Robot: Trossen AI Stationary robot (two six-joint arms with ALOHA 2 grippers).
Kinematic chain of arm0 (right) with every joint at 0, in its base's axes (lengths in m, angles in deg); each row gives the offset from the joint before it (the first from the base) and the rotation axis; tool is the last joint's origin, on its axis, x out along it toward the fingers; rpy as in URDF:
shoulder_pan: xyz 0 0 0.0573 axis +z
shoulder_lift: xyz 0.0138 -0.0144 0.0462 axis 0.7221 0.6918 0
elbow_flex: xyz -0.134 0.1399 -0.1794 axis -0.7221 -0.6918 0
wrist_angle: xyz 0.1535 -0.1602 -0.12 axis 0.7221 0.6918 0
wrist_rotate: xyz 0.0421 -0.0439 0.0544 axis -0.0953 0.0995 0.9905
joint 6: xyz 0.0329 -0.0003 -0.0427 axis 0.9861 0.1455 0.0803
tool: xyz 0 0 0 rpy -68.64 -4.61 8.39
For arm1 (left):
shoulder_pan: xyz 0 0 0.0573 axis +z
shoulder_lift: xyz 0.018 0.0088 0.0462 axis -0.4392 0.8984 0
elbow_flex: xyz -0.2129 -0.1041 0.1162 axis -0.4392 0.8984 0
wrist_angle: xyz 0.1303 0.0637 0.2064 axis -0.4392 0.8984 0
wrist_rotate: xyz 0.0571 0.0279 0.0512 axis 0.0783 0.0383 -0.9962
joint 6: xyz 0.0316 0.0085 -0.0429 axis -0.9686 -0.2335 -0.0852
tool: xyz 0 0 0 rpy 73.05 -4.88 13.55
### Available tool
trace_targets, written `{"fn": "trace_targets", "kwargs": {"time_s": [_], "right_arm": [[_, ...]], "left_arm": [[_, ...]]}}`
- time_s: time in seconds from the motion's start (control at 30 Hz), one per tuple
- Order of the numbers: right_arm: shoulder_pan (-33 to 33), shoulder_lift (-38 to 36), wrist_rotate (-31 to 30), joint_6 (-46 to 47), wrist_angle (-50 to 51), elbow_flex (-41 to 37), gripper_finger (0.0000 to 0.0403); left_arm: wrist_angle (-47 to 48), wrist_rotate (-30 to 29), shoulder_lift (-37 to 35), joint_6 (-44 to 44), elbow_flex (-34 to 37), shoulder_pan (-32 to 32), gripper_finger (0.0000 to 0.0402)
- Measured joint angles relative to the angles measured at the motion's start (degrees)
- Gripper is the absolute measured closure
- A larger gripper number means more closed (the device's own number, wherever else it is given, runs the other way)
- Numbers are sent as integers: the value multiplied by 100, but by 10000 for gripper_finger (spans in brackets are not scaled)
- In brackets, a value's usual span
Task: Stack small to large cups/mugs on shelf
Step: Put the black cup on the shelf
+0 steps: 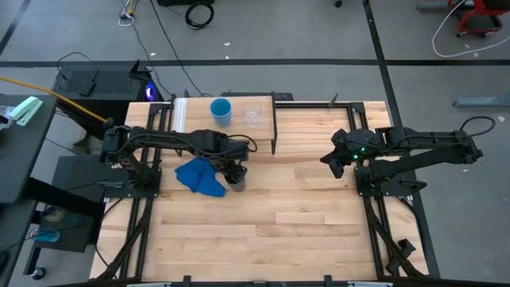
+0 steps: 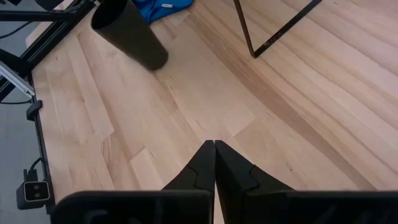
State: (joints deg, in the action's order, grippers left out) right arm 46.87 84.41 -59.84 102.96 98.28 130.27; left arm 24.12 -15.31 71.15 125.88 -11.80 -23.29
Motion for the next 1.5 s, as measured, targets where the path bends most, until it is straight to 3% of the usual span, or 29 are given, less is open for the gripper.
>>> {"fn": "trace_targets", "kwargs": {"time_s": [0.33,0.53,0.67,0.83,1.5], "right_arm": [[0,0,-2,-44,0,0,391],[0,-2,-2,-77,0,0,391],[-2,0,-2,-157,0,0,391],[0,-2,-2,-230,-1,0,391],[4,-9,-2,-260,-2,2,391]], "left_arm": [[292,378,-9,-371,-419,0,392],[1720,421,-11,-680,-1711,2,388],[3009,-81,-17,-634,-2756,2,393],[2990,-404,-147,-540,-3498,113,390],[2979,-467,-1592,-616,-3578,1127,393]]}}
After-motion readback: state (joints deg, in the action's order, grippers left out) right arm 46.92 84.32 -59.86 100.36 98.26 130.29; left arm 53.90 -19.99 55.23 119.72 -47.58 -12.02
